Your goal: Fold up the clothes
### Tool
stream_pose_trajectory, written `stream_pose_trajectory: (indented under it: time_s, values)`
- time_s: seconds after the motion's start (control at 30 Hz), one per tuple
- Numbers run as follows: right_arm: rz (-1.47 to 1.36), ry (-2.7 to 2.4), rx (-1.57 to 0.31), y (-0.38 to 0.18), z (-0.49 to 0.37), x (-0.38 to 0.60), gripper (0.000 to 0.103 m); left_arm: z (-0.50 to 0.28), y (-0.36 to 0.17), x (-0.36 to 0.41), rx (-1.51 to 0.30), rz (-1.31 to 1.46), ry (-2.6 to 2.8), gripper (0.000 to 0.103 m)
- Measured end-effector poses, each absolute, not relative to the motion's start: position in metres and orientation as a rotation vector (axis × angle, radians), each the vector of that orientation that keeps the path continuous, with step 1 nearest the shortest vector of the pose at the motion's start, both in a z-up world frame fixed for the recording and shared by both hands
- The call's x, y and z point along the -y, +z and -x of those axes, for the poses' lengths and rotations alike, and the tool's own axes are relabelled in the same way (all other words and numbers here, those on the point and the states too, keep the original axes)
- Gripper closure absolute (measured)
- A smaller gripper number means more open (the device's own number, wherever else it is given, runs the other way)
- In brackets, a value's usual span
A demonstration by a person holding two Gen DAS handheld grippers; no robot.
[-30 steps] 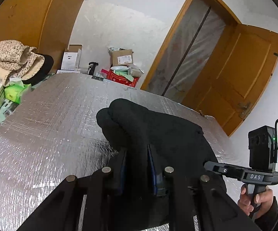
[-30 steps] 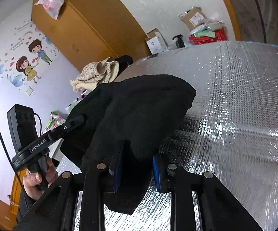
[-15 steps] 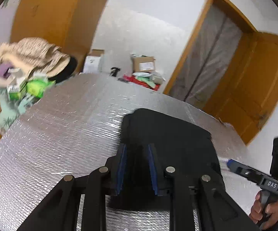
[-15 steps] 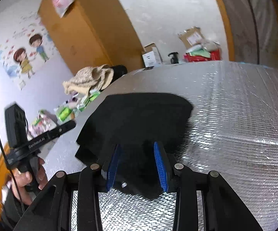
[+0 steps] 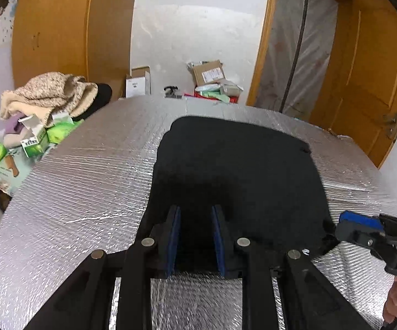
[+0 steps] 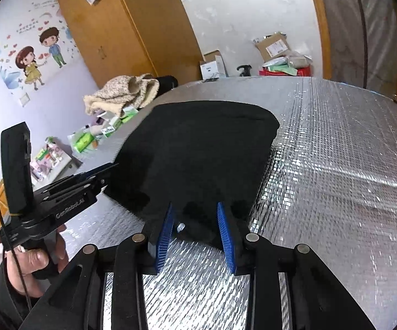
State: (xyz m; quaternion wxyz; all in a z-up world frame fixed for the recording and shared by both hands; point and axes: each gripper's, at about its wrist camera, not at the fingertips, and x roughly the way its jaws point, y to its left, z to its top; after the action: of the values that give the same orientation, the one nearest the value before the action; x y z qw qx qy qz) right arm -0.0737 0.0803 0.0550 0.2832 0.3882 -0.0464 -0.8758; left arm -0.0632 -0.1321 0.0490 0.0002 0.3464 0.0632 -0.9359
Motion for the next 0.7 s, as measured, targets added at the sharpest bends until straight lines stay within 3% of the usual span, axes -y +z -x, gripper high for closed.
stream_pose_trajectory:
  time_s: [0.7]
  values:
    - [-0.778, -2.503, 0.053, 0.084, -0.108, -0.135, 0.069, -0.067, 0.081, 0.085, -0.053, -0.895, -2.924, 0.078]
